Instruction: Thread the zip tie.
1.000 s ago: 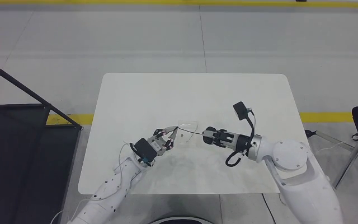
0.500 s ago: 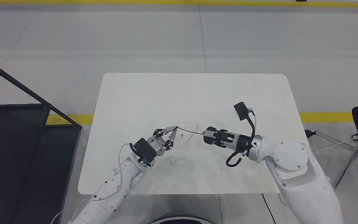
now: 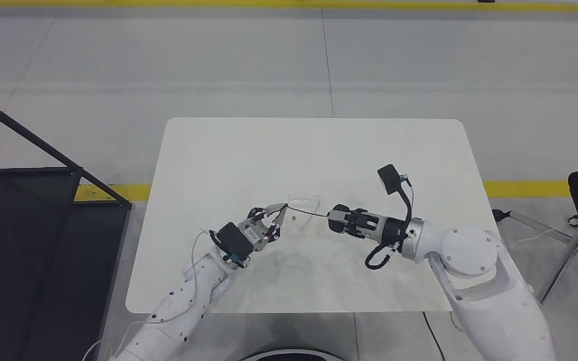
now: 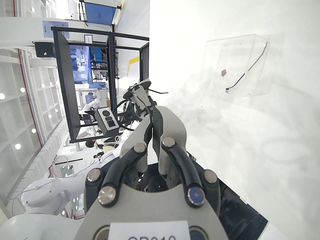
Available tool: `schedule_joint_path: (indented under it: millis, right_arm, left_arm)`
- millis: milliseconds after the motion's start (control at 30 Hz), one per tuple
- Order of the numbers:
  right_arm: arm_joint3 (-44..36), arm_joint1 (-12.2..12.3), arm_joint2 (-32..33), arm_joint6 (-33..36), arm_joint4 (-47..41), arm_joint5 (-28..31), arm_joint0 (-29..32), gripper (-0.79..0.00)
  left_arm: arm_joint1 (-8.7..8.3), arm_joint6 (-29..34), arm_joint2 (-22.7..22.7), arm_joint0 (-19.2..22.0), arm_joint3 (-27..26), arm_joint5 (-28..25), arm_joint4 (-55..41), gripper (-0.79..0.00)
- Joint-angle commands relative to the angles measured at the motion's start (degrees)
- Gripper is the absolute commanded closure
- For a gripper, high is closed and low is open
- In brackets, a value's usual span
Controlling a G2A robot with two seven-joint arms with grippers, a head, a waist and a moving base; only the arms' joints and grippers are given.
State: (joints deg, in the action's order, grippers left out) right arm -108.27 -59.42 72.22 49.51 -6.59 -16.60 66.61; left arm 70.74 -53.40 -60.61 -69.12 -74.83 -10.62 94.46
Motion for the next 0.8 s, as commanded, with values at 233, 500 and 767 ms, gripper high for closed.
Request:
schedule_joint_path:
  millis: [233,500,767]
  right_arm:
    - [0.31,0.04,-0.11,-0.13,-0.45,-0.3,-0.41,0.0]
    - [0.36,0.13,-0.06,-0.12,-0.73,0.08,-0.33,0.0]
    - [-1.25,0.35,1.07,-1.07,-1.63,0.33,1.91,0.0]
  left_arm:
    - [0.09,-0.4,0.0,0.08,0.23,-0.22,0.34,0.0]
    - [0.3,-0.48,-0.3,-0.06,0.33,0.77,-0.77,0.0]
    - [0.63,-1.77,-0.27,-0.01,1.14,-1.1,-3.84,0.0]
